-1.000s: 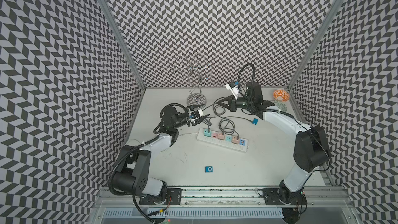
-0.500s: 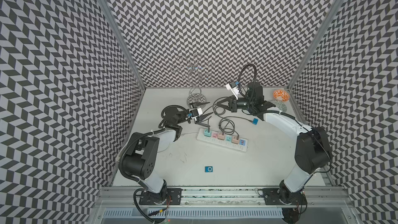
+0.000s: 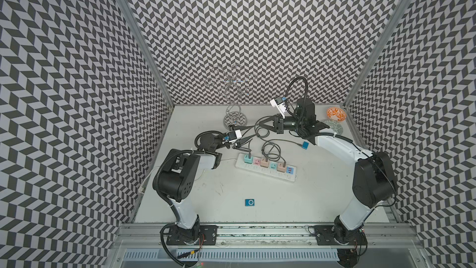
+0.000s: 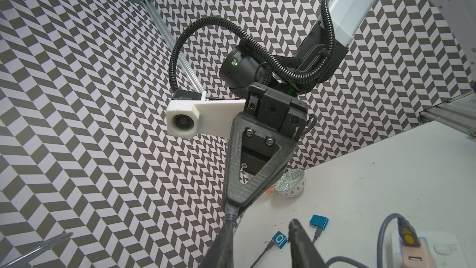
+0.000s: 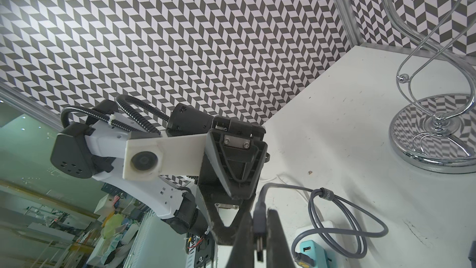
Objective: Charge mp3
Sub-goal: Pick up the charging cable from the center of the board.
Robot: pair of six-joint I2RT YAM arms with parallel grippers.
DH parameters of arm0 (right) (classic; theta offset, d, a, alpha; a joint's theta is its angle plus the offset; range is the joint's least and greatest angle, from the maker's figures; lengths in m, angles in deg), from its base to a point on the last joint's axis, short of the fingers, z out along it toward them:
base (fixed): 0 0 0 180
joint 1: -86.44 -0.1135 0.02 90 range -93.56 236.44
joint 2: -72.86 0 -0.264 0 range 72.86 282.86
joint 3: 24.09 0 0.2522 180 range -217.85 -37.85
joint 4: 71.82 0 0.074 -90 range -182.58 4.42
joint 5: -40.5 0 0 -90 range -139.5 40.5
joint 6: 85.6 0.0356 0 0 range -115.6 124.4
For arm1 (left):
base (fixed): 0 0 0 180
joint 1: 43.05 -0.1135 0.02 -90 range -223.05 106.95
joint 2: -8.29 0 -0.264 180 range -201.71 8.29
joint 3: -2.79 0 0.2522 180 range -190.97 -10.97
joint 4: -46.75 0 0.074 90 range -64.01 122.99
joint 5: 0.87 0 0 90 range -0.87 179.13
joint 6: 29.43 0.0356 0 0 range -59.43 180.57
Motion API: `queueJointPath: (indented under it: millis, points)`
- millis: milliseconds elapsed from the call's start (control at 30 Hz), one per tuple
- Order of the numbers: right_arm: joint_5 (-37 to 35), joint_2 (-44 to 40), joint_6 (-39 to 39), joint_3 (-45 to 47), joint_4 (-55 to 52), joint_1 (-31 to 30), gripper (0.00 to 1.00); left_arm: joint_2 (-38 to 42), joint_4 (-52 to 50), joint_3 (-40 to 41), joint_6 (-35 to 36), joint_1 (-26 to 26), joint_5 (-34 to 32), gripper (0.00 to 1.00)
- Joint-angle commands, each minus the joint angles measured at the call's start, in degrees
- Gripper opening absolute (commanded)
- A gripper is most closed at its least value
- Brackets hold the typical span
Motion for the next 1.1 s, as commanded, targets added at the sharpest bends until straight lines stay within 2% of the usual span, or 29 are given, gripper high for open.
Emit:
queueJointPath:
  millis: [0,400,633,733,1067]
  points:
    - [2.76,-1.73,0.76,0.50,3.74,0.06,0.05,-0.97,4.85,-1.73,-1.36,0.86,-1.20,0.36]
    - [4.08,-2.54,-0.76,0.88,1.35,-0.17,0.05,-0.28,3.74,-1.51,2.90,1.47,-8.84,0.40]
    - [4.27,-2.49,-0.58,0.83,1.24,-0.44,0.05,-0.42,-2.45,-3.23,7.08,2.85,-8.67,0.39]
    - [4.18,-2.36,-0.54,0.89,1.19,-0.76,0.05,-0.50,-3.29,-3.52,7.73,3.31,-8.76,0.36]
    - [3.92,-2.39,-0.47,1.20,0.79,-0.92,0.05,0.35,-4.79,-3.59,8.67,3.26,-8.89,0.17]
